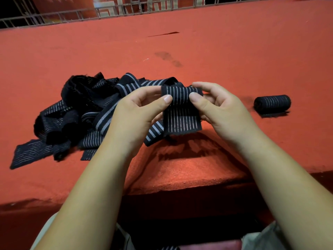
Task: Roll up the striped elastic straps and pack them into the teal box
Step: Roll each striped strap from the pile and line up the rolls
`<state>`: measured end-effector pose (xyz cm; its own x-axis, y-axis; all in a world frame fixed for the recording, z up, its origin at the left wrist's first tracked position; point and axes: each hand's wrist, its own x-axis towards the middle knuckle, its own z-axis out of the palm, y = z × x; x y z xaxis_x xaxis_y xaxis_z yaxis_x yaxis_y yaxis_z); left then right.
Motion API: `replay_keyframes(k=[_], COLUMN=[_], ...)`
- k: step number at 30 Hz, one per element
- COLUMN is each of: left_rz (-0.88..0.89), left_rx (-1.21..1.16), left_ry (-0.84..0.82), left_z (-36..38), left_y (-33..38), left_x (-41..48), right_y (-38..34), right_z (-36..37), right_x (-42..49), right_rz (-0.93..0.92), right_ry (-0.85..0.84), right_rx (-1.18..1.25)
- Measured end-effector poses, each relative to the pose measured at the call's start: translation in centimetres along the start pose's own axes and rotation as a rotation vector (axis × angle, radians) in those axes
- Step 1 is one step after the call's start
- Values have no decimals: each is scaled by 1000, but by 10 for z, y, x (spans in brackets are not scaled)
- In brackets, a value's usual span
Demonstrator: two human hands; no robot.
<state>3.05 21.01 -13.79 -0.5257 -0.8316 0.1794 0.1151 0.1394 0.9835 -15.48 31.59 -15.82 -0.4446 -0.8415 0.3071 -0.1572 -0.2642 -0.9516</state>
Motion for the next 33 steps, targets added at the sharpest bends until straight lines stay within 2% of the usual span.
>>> replay_keyframes(k=[3,8,14,20,23,28,33], left_rz=[-10,4,39,41,65,95,23], left_rx=[-7,35,41,51,59,29,23], left_ry=[-18,78,11,-22,-5,30,-15], left_z=[2,5,9,10,8,5,2], left_y=[1,2,3,0,-3,-9,-12], left_x=[-3,-4,-7,-7,-5,-1,1], right_y=[1,-1,-3,-2,0,3,8], right_z=[0,-2,-4,-6,-7,-5,-8], right_x=[0,-2,-2,-3,-2,0,3], right_rz=[-47,-69,-44,-82,-62,-28,-9], right_ry=[23,17,40,110,108,-3,16], right_rx=[-71,-65,-116,-278,-246,-80,-78])
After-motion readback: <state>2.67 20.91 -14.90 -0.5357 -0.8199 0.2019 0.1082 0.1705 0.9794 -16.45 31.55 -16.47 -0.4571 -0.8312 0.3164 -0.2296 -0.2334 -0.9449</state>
